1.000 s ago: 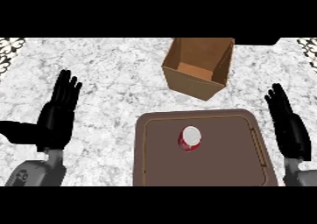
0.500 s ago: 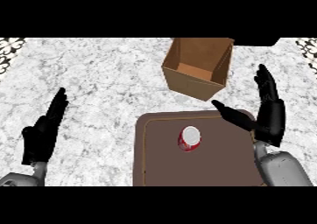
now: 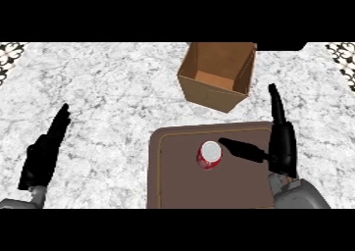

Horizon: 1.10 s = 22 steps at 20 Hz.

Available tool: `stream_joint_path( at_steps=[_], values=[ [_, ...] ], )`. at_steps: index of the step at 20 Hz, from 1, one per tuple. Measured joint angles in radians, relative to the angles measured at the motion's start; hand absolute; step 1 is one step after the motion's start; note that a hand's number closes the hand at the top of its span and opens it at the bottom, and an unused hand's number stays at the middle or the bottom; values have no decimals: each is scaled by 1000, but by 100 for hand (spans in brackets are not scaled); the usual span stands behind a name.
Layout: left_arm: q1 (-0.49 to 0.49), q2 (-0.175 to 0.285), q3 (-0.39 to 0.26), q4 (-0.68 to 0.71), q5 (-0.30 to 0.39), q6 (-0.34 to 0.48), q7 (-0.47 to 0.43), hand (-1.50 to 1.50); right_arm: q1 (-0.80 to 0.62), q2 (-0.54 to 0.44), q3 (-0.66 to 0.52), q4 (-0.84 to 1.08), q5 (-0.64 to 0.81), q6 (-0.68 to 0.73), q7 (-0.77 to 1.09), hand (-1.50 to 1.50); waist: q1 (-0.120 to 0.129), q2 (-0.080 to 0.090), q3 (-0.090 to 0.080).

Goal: Pick the can from the tray and place it in the cardboard box

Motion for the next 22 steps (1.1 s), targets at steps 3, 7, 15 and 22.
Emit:
stream_joint_path(
  at_steps=[3, 7, 15, 22],
  values=[
    [13, -2, -5, -7, -11, 8, 3, 0, -9, -98, 39, -44, 51, 142, 147, -150, -6, -4, -1],
    [20, -5, -8, -10, -14, 6, 1, 0, -41, -183, 108, -111, 64, 364, 355, -150, -3, -5, -3],
    [19, -15, -4, -14, -28, 2, 4, 0, -173, -145, 208, -275, 10, 705, 784, -150, 6, 1, 1],
    [-3, -27, 25, 4, -35, -18, 3, 0, -235, -33, 228, -226, 51, 769, 873, -150, 8, 5, 4]
  ],
)
